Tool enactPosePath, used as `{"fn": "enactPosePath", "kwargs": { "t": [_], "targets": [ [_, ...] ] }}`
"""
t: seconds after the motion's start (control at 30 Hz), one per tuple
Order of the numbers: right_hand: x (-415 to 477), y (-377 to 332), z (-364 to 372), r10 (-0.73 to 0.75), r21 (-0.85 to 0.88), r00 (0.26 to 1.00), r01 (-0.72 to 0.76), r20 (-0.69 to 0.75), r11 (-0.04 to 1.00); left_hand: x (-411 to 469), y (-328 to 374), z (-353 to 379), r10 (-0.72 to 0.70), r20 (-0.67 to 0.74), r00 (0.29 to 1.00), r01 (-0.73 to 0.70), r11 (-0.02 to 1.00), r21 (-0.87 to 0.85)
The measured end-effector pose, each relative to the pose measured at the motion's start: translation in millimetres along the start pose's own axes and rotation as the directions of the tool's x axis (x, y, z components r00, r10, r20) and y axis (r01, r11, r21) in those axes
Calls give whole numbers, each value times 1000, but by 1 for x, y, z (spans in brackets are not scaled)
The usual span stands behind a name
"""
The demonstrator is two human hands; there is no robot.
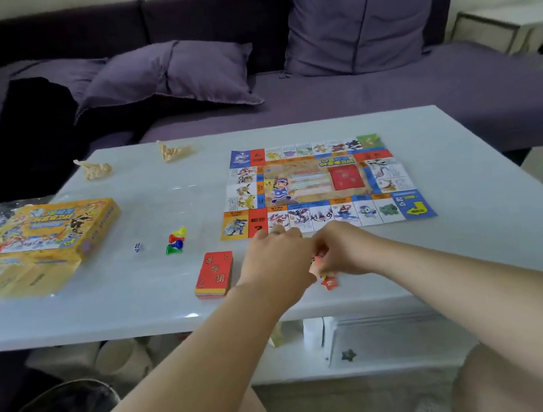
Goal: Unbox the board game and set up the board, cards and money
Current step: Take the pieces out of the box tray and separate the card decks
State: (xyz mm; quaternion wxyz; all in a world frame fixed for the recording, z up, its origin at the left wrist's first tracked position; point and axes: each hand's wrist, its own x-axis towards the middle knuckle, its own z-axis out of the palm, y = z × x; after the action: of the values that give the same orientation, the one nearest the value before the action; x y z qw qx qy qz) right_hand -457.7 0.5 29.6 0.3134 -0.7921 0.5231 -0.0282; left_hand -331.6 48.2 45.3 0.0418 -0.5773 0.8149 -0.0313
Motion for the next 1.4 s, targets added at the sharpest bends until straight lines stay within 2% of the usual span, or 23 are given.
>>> {"fn": "enactPosePath", "kwargs": {
  "t": [0.13, 0.3, 0.6, 0.9, 1.07, 1.23, 1.4],
  "targets": [
    [4, 6, -6, -9, 47, 1000, 8, 18, 999, 2, 10, 14, -102, 55, 993, 107, 989, -99],
    [11, 9, -7, -54, -5, 998, 54, 32, 999, 12, 11, 18, -153, 78, 985, 166, 963, -213],
    [17, 19, -8, -103, -4, 995, 103, 5, 995, 25, 9, 17, -134, 128, 983, 156, 972, -178],
    [13, 33, -13, -66, 96, 996, 71, -58, 993, 28, 5, 25, -116, 132, 984, 140, 972, -187],
    [3, 42, -20, -52, 107, 991, 65, -120, 992, 25, 1, 21, -127, 122, 984, 156, 950, -269],
    [-24, 32, -20, -69, 150, 971, 106, -231, 983, 7, 10, 6, -103, 19, 995, 102, 924, -367],
    [-70, 23, -1, -57, 165, 998, 63, -39, 984, -29, 33, 8, -46, 41, 998, 59, 898, -435]
  ]
}}
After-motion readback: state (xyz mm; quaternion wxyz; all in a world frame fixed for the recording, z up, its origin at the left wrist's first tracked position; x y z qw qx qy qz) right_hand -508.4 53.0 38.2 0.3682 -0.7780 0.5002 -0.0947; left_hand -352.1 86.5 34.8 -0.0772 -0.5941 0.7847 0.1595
